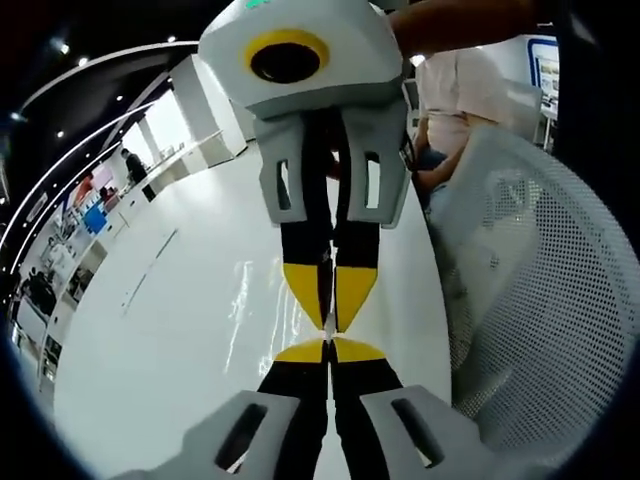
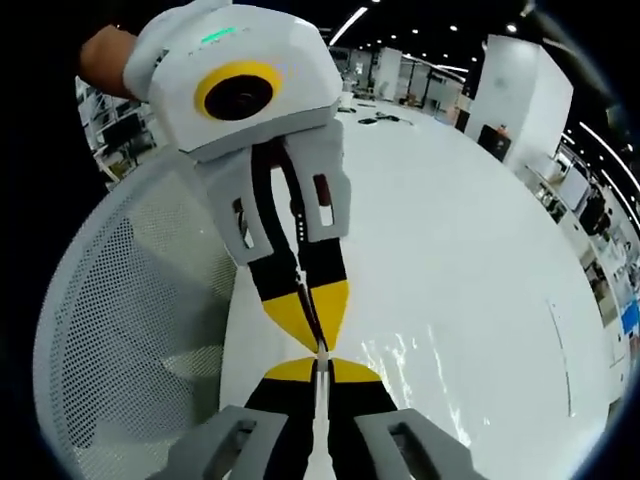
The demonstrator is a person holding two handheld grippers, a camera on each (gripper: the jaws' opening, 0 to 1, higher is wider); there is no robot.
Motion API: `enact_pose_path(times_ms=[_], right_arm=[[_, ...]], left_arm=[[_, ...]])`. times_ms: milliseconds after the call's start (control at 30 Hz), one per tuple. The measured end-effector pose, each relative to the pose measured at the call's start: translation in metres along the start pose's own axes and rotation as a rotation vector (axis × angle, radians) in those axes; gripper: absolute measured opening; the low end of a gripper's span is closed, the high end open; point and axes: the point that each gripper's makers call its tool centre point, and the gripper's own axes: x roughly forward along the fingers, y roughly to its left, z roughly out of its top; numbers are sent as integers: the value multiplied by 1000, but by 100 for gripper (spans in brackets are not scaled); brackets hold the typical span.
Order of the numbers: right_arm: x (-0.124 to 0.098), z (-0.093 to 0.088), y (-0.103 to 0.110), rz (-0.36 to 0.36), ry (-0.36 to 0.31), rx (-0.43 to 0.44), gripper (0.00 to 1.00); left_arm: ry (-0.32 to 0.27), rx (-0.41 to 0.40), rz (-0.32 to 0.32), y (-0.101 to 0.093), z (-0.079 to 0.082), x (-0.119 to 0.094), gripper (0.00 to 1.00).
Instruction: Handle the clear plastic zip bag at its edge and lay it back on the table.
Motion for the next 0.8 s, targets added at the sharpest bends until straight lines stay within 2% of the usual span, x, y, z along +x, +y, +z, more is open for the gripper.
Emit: enact_pose_path(times_ms=[133,333,467,667,800], right_arm=[[0,-1,2,4,-1,11,0],[2,-13,-1,-2,41,3,0],[3,-11,3,3,45,1,0],[6,-12,4,7,63,-10,0],[8,-10,5,10,67,-12,0]], left_arm=[[1,-4,-2,-2,-4,-1,0],[19,-14,3,1,-14,-2,0],[11,-59,-8,-2,-16,-2,0],[22,-9,-5,-2,-18,-1,0],[5,-33,-2,-3,-16,2,3]])
